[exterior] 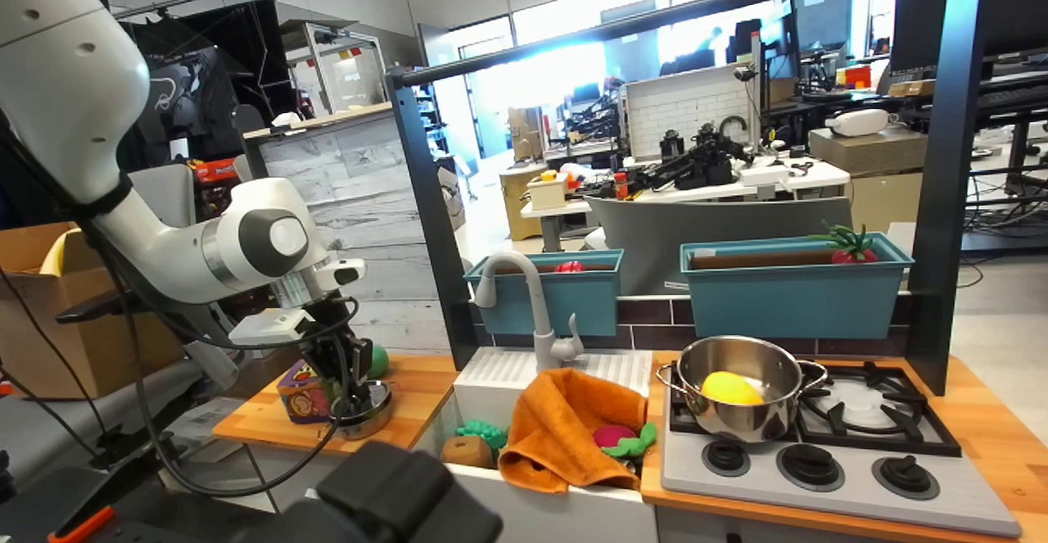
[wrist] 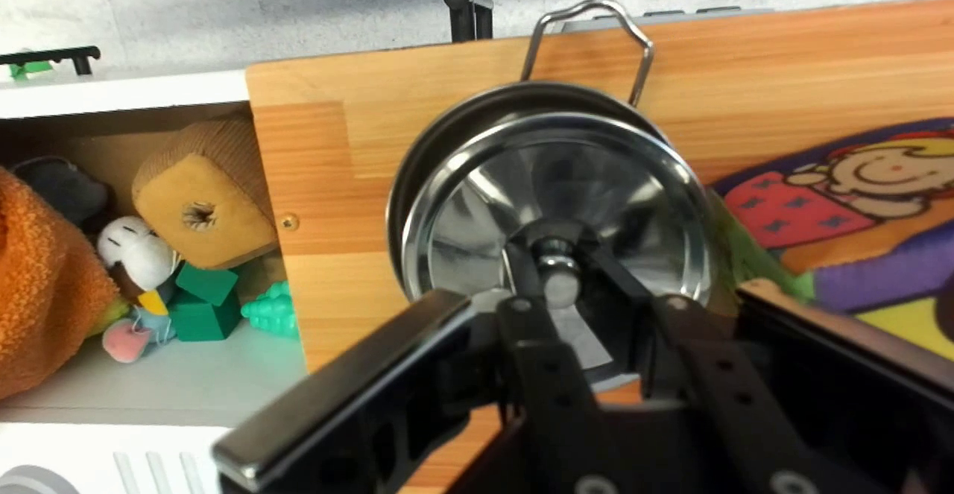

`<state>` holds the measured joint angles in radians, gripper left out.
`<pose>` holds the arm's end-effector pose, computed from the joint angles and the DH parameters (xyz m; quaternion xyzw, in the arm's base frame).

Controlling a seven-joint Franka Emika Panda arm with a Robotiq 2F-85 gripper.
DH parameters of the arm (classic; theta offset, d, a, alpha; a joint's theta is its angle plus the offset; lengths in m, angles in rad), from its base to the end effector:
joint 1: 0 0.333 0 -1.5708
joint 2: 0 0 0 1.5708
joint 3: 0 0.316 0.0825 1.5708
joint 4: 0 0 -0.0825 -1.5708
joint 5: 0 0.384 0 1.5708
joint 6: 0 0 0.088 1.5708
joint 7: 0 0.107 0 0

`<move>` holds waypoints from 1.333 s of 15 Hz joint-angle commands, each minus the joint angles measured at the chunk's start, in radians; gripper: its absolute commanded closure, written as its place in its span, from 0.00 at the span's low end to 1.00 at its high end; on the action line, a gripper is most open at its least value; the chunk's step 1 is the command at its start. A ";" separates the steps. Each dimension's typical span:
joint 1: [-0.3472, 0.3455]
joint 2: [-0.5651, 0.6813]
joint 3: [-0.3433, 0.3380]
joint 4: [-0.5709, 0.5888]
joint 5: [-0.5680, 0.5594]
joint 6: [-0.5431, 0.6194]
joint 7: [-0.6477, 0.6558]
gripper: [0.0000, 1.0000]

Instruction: Pick up the lid from the counter and put it on the pot

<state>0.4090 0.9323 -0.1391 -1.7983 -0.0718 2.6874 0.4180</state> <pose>0.5943 0.1673 0.0298 0.9972 -0.0146 0.0061 0.0736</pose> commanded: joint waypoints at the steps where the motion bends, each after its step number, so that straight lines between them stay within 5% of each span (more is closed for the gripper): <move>1: 0.026 0.019 -0.017 0.018 -0.020 -0.026 0.017 0.95; 14: 0.023 0.008 -0.024 -0.004 -0.018 -0.013 0.013 0.95; 15: 0.022 0.007 -0.023 -0.004 -0.016 -0.014 0.013 0.54; 20: 0.022 0.004 -0.033 -0.006 -0.018 -0.007 0.017 0.25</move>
<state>0.4223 0.9396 -0.1601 -1.8012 -0.0719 2.6869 0.4184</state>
